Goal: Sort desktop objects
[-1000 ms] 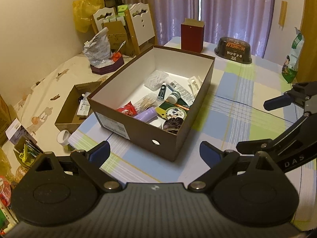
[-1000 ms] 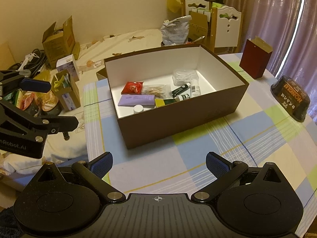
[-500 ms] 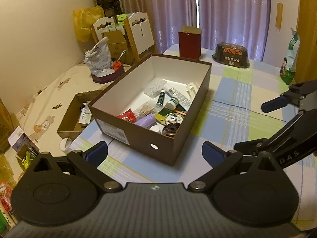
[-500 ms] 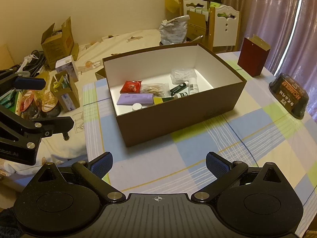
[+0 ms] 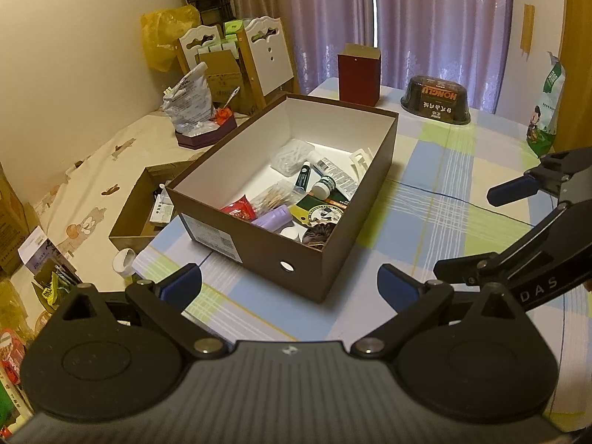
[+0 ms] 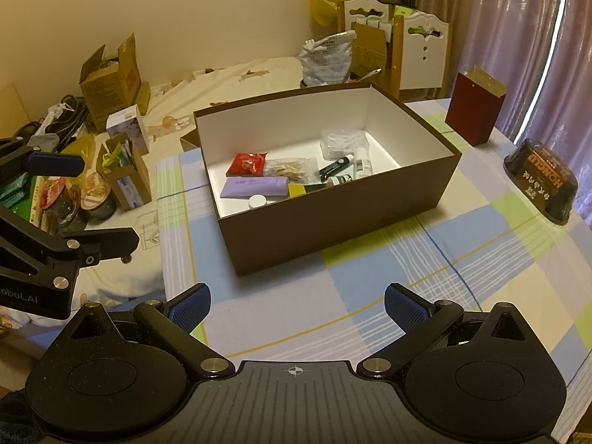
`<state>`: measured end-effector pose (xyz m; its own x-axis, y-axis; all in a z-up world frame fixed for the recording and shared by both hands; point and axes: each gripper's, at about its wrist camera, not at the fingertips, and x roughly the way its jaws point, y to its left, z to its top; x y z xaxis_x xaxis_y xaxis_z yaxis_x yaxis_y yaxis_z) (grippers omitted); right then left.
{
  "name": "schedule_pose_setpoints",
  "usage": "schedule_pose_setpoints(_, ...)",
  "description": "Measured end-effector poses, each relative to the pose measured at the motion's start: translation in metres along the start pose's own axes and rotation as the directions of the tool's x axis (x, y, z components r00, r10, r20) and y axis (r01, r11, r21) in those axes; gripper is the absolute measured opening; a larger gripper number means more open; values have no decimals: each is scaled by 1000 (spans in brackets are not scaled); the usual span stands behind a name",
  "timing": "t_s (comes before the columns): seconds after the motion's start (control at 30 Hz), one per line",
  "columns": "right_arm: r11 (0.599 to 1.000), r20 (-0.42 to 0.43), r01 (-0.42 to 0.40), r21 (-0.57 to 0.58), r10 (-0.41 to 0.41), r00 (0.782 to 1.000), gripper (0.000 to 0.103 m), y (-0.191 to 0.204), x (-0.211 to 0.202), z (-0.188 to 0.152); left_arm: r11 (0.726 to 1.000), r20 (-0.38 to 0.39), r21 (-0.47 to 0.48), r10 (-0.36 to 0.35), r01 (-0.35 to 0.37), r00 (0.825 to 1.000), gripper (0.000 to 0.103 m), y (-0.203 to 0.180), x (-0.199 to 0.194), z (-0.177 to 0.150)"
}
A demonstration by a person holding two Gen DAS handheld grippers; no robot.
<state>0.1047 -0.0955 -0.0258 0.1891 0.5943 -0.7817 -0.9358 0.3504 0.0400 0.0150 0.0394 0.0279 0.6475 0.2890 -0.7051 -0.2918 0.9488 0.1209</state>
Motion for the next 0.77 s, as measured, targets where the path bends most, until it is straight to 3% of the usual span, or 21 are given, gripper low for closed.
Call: schedule_pose_setpoints(0.77,1000,-5,-7,-4,7,1000,102,2,3,2,998,-9,-18,66,-66,998,100,6,3,-1)
